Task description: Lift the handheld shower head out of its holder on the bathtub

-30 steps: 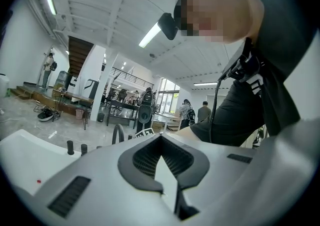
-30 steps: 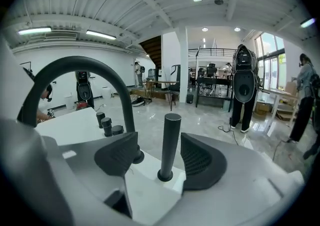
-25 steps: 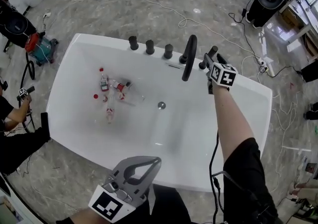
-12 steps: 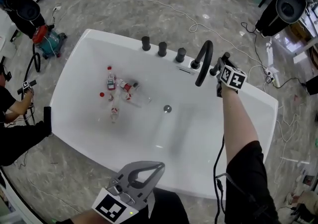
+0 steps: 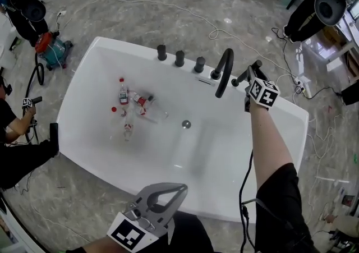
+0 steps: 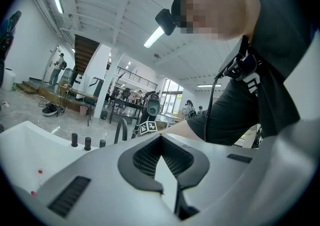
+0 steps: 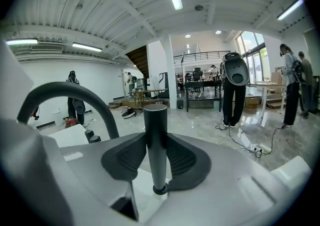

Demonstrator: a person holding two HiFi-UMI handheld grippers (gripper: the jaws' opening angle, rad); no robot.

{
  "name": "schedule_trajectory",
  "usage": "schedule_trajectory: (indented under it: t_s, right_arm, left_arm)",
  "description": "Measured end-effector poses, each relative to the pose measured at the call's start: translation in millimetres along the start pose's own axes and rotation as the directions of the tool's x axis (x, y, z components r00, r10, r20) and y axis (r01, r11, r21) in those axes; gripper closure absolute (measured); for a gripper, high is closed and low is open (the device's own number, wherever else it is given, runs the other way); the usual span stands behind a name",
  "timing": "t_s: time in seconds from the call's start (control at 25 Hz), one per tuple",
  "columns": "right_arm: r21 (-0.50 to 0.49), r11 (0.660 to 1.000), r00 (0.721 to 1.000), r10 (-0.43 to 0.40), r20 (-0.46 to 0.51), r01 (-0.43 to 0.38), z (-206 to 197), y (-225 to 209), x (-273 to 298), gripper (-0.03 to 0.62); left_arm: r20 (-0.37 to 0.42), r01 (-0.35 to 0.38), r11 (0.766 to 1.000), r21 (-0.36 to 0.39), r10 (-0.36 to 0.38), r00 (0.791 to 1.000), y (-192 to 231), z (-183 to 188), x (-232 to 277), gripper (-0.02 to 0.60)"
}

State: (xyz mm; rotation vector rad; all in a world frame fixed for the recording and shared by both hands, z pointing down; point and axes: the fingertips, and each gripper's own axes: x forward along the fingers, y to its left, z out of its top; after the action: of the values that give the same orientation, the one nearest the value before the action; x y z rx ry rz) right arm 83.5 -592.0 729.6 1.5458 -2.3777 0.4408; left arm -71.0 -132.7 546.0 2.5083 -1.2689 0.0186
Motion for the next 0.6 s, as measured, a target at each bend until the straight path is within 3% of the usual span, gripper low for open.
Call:
schedule_trajectory:
  t_s: [0.6]
  right_arm:
    - [-0.016, 1.0, 0.994, 0.005, 0.112, -0.004, 69, 15, -112, 0.473]
  left_arm:
    - [0.011, 0.051, 0.998, 0.031, -0.051, 0.999, -48, 49, -25, 0.581]
